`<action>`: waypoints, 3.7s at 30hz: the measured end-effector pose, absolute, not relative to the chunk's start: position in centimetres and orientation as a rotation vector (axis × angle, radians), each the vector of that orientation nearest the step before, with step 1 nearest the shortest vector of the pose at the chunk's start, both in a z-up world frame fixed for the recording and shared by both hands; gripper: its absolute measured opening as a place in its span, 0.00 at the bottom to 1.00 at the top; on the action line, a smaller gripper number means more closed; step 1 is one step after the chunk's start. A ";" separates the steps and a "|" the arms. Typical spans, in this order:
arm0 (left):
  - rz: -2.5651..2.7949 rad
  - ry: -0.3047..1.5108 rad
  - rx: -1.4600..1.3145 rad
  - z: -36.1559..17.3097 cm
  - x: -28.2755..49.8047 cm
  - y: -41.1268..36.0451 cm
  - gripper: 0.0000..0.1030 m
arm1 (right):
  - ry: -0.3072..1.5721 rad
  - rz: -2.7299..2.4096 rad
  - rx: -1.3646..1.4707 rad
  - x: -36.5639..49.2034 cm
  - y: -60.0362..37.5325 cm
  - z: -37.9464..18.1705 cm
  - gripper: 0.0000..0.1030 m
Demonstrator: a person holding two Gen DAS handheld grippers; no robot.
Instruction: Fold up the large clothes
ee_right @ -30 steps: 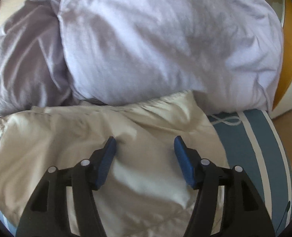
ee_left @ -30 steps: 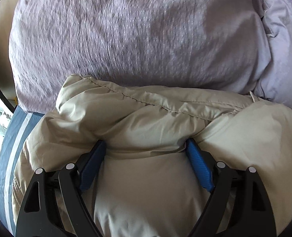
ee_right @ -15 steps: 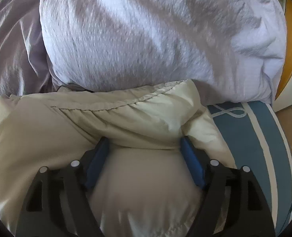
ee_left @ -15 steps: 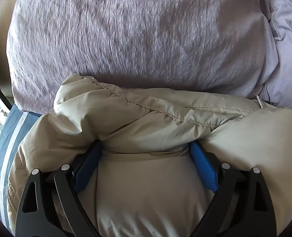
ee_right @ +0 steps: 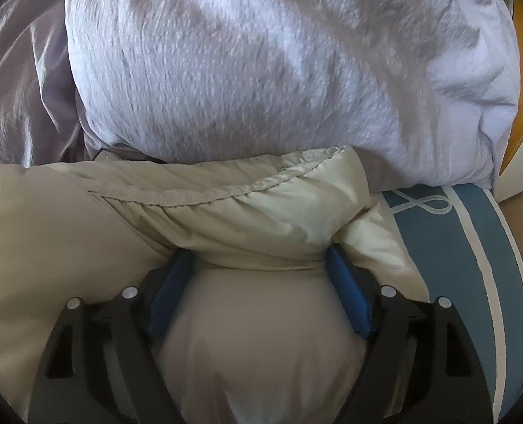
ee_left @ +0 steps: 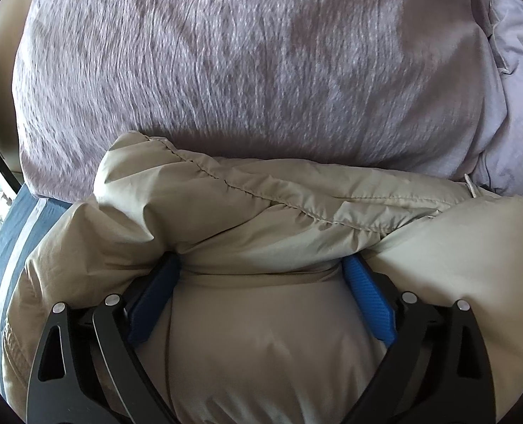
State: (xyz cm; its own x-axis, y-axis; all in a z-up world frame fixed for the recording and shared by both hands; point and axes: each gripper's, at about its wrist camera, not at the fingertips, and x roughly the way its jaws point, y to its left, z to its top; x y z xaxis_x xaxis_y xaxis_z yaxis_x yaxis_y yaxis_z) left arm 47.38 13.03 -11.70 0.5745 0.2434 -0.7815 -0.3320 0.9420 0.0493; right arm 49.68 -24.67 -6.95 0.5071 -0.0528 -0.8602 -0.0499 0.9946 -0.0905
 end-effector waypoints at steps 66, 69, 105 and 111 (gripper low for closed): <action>0.225 0.937 -0.141 -11.0 43.6 8.4 0.95 | 1.145 0.136 -0.043 49.7 -15.9 -6.7 0.88; 0.232 0.929 -0.143 -9.4 42.0 9.6 0.94 | 1.137 0.122 -0.023 48.9 -17.6 -5.2 0.88; 0.298 1.013 -0.715 -11.6 31.1 25.7 0.66 | 1.368 0.058 0.709 40.6 -35.7 -8.2 0.59; 0.311 0.964 -0.757 -11.5 30.7 25.1 0.40 | 1.342 0.050 0.764 39.6 -35.4 -7.5 0.31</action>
